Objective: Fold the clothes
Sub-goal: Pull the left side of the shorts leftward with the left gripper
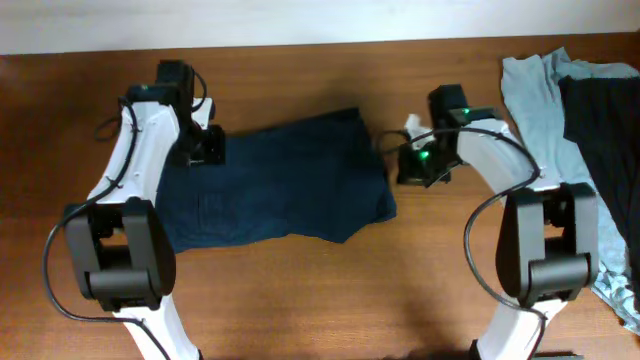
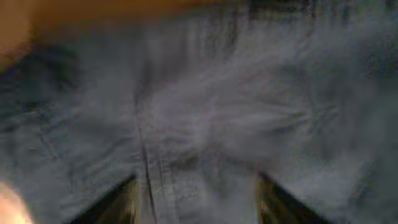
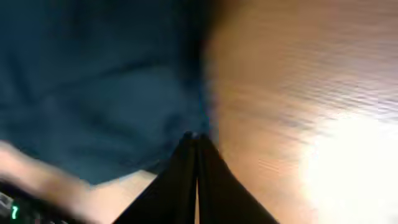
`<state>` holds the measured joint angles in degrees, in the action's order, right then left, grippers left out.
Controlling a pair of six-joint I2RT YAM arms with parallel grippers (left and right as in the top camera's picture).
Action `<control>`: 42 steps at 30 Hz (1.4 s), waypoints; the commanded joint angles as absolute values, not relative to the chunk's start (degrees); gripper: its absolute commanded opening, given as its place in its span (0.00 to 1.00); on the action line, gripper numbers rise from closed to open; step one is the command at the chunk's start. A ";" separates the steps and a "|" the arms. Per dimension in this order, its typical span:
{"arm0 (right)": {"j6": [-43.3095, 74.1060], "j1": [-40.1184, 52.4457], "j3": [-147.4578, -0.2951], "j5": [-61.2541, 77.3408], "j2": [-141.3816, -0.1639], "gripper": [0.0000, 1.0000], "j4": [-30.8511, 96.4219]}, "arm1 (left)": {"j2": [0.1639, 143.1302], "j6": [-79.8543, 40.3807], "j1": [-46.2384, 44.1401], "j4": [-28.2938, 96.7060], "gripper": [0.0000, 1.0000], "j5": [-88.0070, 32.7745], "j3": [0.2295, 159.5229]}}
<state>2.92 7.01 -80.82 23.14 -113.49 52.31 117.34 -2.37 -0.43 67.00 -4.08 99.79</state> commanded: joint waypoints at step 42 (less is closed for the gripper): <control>3.95 12.36 -80.58 21.82 -109.12 0.04 52.45 | 116.84 4.01 30.63 34.63 0.96 -36.47 59.94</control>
<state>3.27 12.43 -80.60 22.13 -110.00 52.27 108.79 3.31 32.03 35.44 -36.75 62.48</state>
